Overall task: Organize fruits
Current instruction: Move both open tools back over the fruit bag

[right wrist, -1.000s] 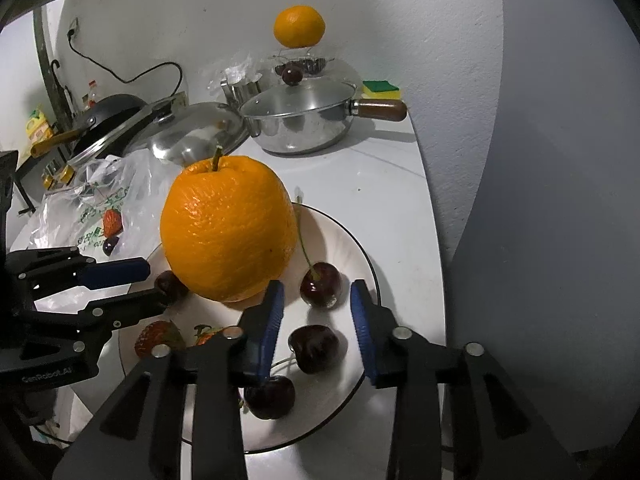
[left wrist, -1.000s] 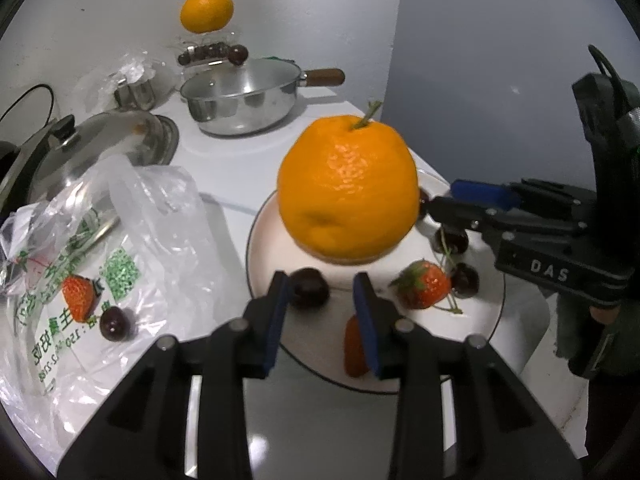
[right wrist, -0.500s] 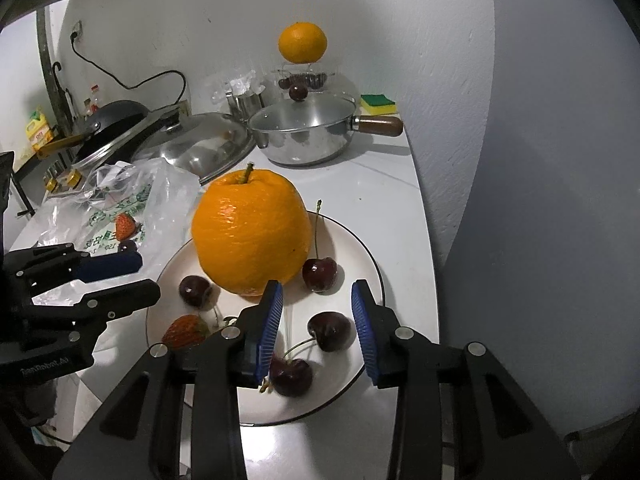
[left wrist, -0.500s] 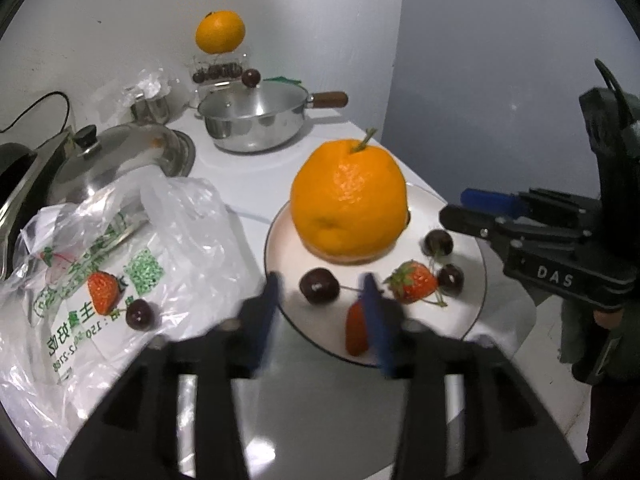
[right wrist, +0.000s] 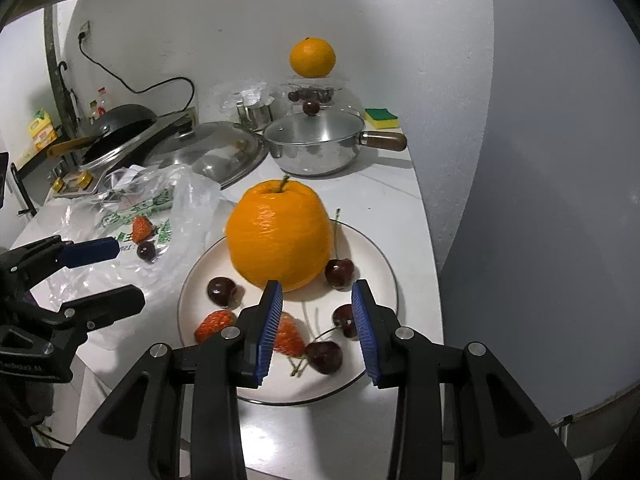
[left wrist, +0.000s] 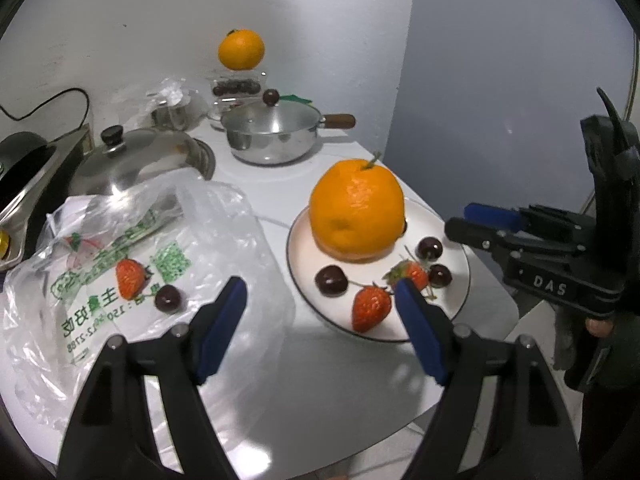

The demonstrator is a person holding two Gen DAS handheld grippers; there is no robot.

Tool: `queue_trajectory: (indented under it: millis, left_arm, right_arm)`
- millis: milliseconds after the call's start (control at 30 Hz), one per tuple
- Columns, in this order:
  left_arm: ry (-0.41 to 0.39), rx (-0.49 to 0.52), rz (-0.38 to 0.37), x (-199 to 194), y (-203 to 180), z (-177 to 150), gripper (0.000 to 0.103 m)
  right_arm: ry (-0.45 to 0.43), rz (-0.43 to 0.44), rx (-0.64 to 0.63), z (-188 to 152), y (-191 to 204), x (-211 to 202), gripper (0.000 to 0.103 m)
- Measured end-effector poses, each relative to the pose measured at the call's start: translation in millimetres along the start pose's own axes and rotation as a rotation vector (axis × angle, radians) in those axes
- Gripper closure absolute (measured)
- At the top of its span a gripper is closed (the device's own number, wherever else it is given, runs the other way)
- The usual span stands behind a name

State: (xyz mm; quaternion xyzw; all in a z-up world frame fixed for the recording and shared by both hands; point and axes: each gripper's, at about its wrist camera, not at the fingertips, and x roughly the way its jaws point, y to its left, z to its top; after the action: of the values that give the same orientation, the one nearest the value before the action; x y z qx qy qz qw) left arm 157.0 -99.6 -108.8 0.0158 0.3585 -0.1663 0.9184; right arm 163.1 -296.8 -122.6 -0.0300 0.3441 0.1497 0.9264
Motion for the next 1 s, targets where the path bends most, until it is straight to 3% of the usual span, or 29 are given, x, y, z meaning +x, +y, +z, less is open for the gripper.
queue_trajectory:
  millis: [1000]
  left_arm:
    - [-0.040,-0.125,0.106,-54,80,-42,0.025]
  right_arm:
    - [0.004,0.089,-0.118,8,100,9,0.063]
